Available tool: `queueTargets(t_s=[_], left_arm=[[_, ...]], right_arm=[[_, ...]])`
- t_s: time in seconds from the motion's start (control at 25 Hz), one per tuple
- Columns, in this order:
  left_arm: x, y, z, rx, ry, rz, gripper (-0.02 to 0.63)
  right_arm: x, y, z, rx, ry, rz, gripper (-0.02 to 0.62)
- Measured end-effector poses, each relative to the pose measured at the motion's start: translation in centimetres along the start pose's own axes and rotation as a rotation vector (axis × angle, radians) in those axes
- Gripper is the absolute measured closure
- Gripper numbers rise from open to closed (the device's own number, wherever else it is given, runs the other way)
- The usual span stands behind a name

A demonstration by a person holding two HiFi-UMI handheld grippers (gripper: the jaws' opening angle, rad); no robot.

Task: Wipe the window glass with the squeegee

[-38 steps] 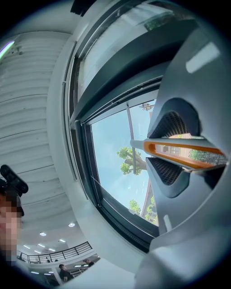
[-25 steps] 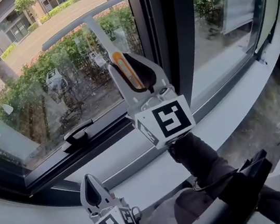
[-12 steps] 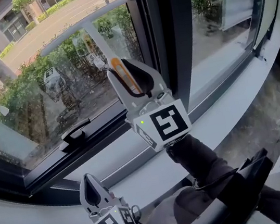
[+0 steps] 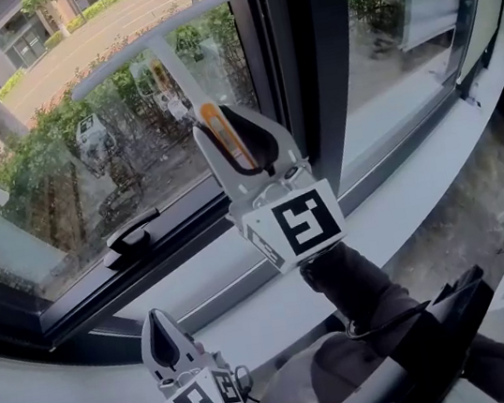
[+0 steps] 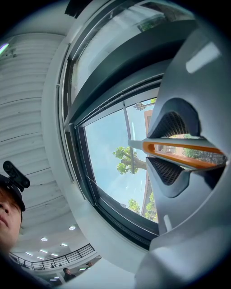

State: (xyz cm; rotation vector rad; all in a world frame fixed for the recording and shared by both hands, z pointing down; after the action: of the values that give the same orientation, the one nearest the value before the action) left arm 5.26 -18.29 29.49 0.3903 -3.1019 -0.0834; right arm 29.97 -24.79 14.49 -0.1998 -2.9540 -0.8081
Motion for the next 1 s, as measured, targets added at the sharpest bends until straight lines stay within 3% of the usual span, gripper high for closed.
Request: queueTargets(t_s=[1.0], left_arm=[[-0.5,0.3,-0.4,0.014,-0.015,-0.009,0.606]], right_arm=[[0.4,1.9,-2.5,0.05,-0.024,0.005,0.465]])
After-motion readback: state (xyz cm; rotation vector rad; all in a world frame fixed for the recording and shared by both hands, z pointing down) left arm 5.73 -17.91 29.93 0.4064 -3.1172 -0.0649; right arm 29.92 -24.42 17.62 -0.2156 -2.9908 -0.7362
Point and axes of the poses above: the fingertips, and each gripper's own axes: y backward along the fingers, x to its left, z out of its top, the point moved 1 cm from there along y, backward along the fingers, and after that the axes turned 4 degrees about y, right-handed, at the moved point
